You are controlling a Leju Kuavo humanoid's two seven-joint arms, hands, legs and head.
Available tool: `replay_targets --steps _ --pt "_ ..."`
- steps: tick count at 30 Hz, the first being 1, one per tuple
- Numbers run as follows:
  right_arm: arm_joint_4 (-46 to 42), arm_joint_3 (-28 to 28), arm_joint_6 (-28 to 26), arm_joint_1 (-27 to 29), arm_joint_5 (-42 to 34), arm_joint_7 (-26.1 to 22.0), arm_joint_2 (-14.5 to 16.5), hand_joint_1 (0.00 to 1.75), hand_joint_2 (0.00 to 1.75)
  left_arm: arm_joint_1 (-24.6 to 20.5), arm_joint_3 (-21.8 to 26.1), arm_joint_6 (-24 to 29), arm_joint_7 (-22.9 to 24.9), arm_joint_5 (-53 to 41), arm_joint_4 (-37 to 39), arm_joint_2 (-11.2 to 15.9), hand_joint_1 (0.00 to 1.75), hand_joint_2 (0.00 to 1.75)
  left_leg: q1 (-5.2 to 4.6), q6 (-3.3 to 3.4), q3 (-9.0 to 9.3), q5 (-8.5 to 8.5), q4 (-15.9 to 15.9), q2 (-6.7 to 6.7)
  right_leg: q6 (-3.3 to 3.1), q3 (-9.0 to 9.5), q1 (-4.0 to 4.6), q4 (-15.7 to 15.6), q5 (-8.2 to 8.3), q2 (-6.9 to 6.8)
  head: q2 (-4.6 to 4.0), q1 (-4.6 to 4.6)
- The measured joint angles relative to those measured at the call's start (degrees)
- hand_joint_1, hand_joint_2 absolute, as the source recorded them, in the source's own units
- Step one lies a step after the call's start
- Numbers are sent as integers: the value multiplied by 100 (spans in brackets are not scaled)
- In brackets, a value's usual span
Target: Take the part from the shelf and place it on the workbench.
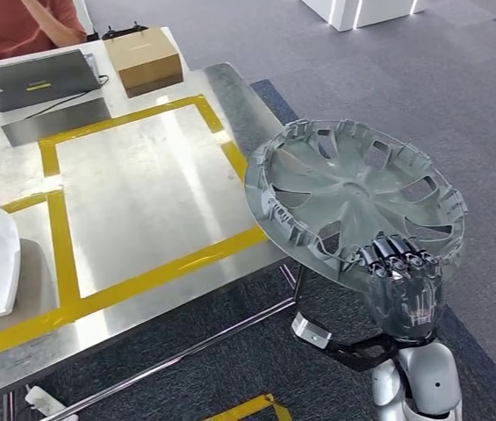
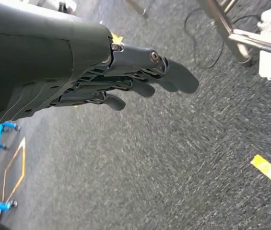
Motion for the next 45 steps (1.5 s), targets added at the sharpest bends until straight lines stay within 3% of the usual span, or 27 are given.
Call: replay_targets --steps 1,2,4,6,7,8,9,11,13,15,17,19,21,23,24,26,28,30,32,34,36,37,39,40,41,43,45 --pt "2 6 0 -3 0 -1 0 175 175 4 1 0 0 0 0 -1 0 175 5 41 -3 0 -16 -70 31 27 1 -13 -16 -64 0 5" --pt "4 14 0 -6 -1 -4 -1 175 175 17 2 0 1 0 0 -2 0 175 15 72 7 4 -34 -140 67 43 -7 -8 -46 -36 0 14" --pt "9 26 0 -8 -1 -8 -4 175 175 21 3 0 2 0 0 -7 0 175 48 149 33 18 -65 -284 119 -54 -35 253 -232 260 0 38" --pt "14 26 0 -7 -1 -9 -10 175 175 1 3 0 2 0 0 -8 0 175 62 197 38 19 -68 -433 132 -414 -53 965 -566 593 0 76" --pt "21 24 0 -5 -1 -8 -13 175 175 -7 3 -1 2 0 0 -8 0 175 58 208 38 16 -66 -516 130 -627 -52 1344 -693 644 0 87" --pt "31 24 0 -4 -1 -5 -14 175 175 -6 3 -4 3 -1 0 -7 0 175 52 212 42 14 -64 -602 124 -788 -50 1583 -722 661 0 90" --pt "42 24 0 -3 -1 1 -14 175 175 -3 3 -8 7 -1 0 -7 0 175 46 213 48 12 -62 -690 111 -858 -49 1621 -636 671 0 88" --pt "58 25 0 -3 -1 29 -14 175 175 2 4 -15 21 -3 0 -13 0 175 39 207 70 7 -61 -871 63 -696 -47 1071 -184 759 0 89" --pt "68 28 0 -7 -1 77 -17 175 175 -6 5 -18 37 -4 0 -24 0 175 41 173 67 4 -52 -1030 -2 -399 -61 357 140 1039 0 82" --pt "86 36 0 -13 -1 116 -20 175 175 -6 8 -21 48 -6 0 -27 0 175 71 100 20 24 -49 -1162 -40 -261 -58 83 169 1196 0 73" --pt "106 51 0 -19 -1 153 -21 175 175 13 20 -23 56 -7 0 -20 0 175 101 21 -17 43 -57 -1242 -70 -220 -53 31 184 1082 0 71" --pt "122 75 0 -19 0 202 -21 175 175 24 31 -30 61 -8 1 -17 0 175 80 -41 -96 -68 100 -969 -129 -167 -73 -32 202 925 0 34" --pt "137 89 0 -15 1 246 -22 175 175 5 34 -33 63 -10 2 -14 0 175 75 -96 -388 -380 684 -573 -176 -126 -72 -63 193 740 0 -9" --pt "158 91 0 -6 1 280 -24 175 175 -10 36 -33 63 -11 2 -8 0 175 112 -141 -742 -629 1364 -457 -189 -111 -63 -61 168 548 0 -16" --pt "174 91 0 0 1 294 -24 175 175 -2 36 -33 63 -11 2 -8 0 175 128 -157 -805 -610 1480 -445 -185 -101 -62 -60 154 464 0 -17" --pt "209 95 0 7 1 345 -26 175 175 18 36 -33 63 -11 2 -1 0 175 146 -165 -587 -282 1068 -372 -160 -61 -62 -59 118 313 0 -17" --pt "239 113 0 1 1 437 -36 175 175 12 36 -33 63 -11 2 8 0 175 115 -130 -178 24 310 -126 -110 -9 -41 -52 66 189 0 -19" --pt "266 144 0 -13 1 548 -62 175 175 -8 36 -33 63 -11 2 10 0 175 65 -65 -4 63 -34 24 -51 27 -3 -51 19 76 0 -14" --pt "305 213 10 -35 0 750 -113 175 175 0 36 -33 63 -11 2 11 0 175 54 11 -7 42 -60 -70 10 60 6 -67 -17 -23 0 -8" --pt "360 363 47 -78 0 1091 -224 175 175 15 36 -33 63 -12 2 9 0 175 76 87 2 50 -86 -183 69 6 -19 79 -148 162 0 9" --pt "408 510 79 -115 0 1334 -368 175 175 -6 36 -34 63 -13 2 8 0 175 90 145 7 56 -96 -294 99 -289 -38 685 -461 512 0 42" --pt "431 559 89 -121 0 1398 -431 175 175 -20 36 -37 63 -13 2 9 0 175 87 166 7 54 -95 -351 102 -509 -39 1106 -627 614 0 50" --pt "474 655 160 -130 -1 1629 -558 175 175 -28 36 -53 63 -13 2 12 0 175 77 180 17 46 -92 -465 100 -846 -35 1628 -709 668 0 58" --pt "490 749 247 -154 -1 1909 -654 175 175 -25 36 -65 63 -13 2 13 0 175 73 183 27 41 -91 -512 91 -879 -34 1577 -575 672 0 59" --pt "499 889 365 -205 -1 2315 -781 175 175 -20 36 -78 63 -13 2 12 0 175 71 179 40 36 -89 -556 75 -803 -34 1303 -347 674 0 60" --pt "514 1335 632 -421 0 3413 -1125 175 175 -18 36 -92 63 -13 2 7 0 175 61 151 53 22 -78 -611 31 -496 -30 507 89 698 0 68" --pt "547 1933 807 -701 3 4442 -1460 175 175 -21 36 -96 64 -13 1 9 0 175 44 123 27 18 -56 -628 6 -314 -27 67 244 731 0 74"
